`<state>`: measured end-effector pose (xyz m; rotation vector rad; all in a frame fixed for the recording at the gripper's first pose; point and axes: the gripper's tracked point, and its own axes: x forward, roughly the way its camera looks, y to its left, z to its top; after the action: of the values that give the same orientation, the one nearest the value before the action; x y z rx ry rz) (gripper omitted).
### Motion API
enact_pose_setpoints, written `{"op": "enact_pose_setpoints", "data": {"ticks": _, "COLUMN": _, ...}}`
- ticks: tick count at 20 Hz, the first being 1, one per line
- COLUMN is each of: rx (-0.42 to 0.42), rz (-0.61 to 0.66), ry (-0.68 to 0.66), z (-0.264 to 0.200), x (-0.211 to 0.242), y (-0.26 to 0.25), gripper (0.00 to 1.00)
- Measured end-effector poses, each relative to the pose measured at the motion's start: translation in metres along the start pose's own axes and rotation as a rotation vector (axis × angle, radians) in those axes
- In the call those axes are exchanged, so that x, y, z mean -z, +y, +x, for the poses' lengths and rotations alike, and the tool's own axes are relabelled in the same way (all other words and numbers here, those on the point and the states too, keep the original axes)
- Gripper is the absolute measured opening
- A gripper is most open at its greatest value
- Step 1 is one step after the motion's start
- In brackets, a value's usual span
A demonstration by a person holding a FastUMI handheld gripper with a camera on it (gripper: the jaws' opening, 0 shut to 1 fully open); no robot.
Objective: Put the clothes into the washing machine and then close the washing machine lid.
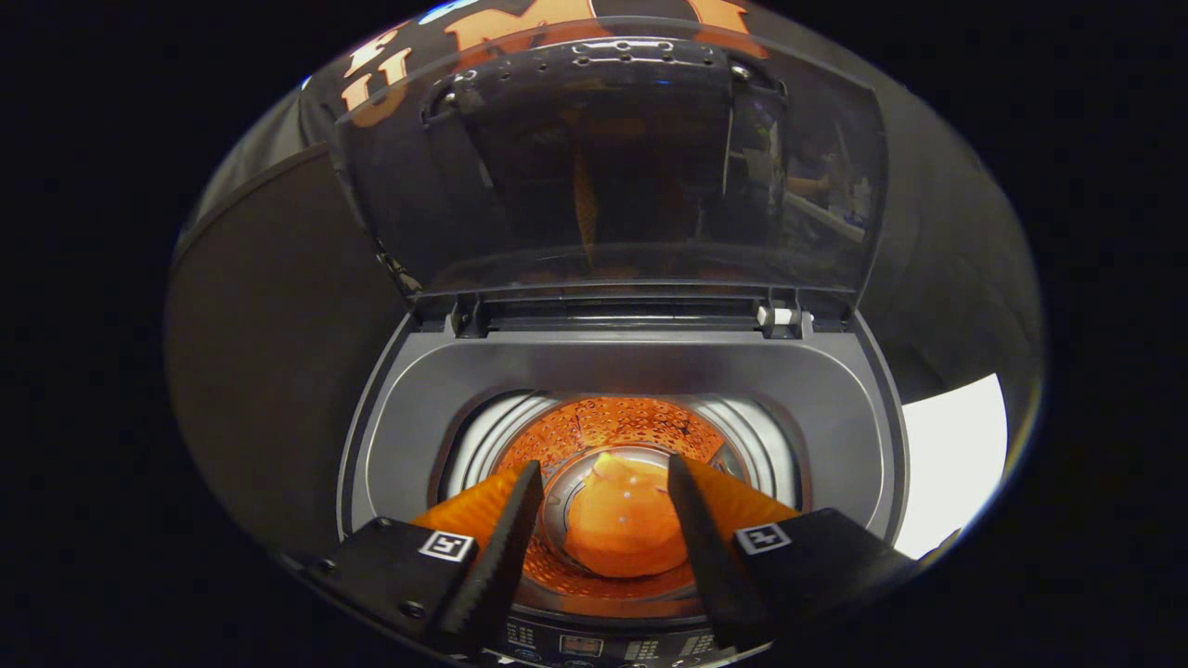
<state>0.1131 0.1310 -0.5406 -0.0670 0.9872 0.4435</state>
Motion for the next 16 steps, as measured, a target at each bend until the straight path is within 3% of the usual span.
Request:
{"op": "enact_pose_setpoints", "data": {"ticks": 4, "rx": 0.008, "rz": 0.024, "ry": -0.047, "z": -0.017, "x": -0.01, "y": 0.005, "gripper": 0.98}}
{"op": "enact_pose_setpoints", "data": {"ticks": 8, "rx": 0.003, "rz": 0.008, "ry": -0.22, "z": -0.072, "x": -0.069, "y": 0.013, "gripper": 0.99}}
{"op": "enact_pose_setpoints", "data": {"ticks": 12, "rx": -0.013, "rz": -0.021, "ry": -0.435, "z": -0.145, "x": -0.165, "y": 0.032, "gripper": 0.99}}
{"op": "enact_pose_setpoints", "data": {"ticks": 16, "rx": -0.046, "rz": -0.03, "ry": -0.571, "z": -0.181, "x": -0.247, "y": 0.052, "gripper": 0.99}}
